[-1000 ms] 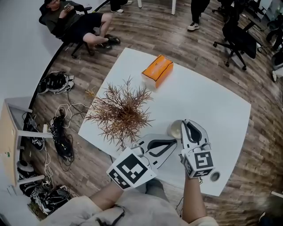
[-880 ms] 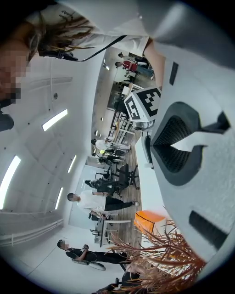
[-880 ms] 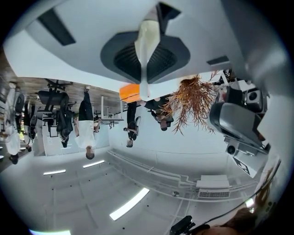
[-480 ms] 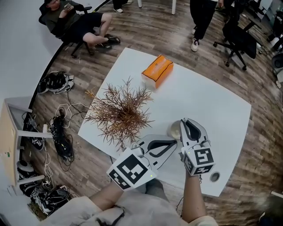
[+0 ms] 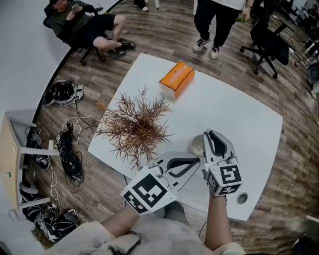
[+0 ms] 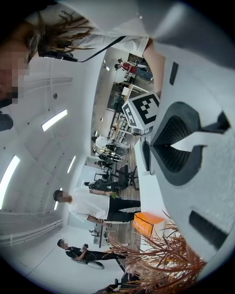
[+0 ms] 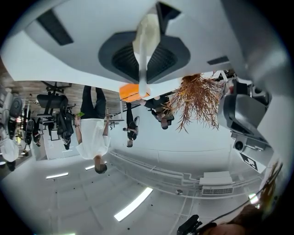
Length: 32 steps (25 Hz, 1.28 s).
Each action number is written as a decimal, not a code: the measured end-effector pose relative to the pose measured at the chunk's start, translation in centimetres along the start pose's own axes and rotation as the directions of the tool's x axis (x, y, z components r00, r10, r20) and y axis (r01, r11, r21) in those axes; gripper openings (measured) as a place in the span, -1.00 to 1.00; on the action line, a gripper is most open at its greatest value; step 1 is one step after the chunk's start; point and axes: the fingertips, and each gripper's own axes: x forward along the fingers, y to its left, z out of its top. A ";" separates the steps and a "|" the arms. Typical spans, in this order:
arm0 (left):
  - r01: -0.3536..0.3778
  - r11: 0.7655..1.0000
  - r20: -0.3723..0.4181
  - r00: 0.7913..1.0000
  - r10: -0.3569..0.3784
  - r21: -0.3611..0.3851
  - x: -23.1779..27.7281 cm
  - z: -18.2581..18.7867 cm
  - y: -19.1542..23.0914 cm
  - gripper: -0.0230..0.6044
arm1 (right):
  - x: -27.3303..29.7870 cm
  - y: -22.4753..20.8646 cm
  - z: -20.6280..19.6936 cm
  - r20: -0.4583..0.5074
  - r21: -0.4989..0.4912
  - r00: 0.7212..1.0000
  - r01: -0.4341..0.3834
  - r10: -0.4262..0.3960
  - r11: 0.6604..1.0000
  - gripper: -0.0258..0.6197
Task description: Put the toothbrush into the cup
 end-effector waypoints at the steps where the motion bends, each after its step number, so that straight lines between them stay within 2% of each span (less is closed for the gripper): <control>1: 0.000 1.000 0.000 1.000 0.000 0.000 0.0 0.0 -0.1 -0.90 | 0.0 0.0 0.0 0.000 0.001 1.000 0.001 -0.001 1.000 -0.76; 14: -0.001 1.000 0.008 1.000 0.001 0.004 -0.6 0.1 -0.3 -0.91 | -0.4 0.4 0.5 0.007 -0.005 1.000 0.016 -0.016 1.000 -0.76; 32: 0.003 1.000 0.011 1.000 -0.004 0.016 -0.5 0.2 -1.0 -0.90 | -3.4 2.6 1.1 0.016 -0.015 1.000 -0.024 0.024 1.000 -0.86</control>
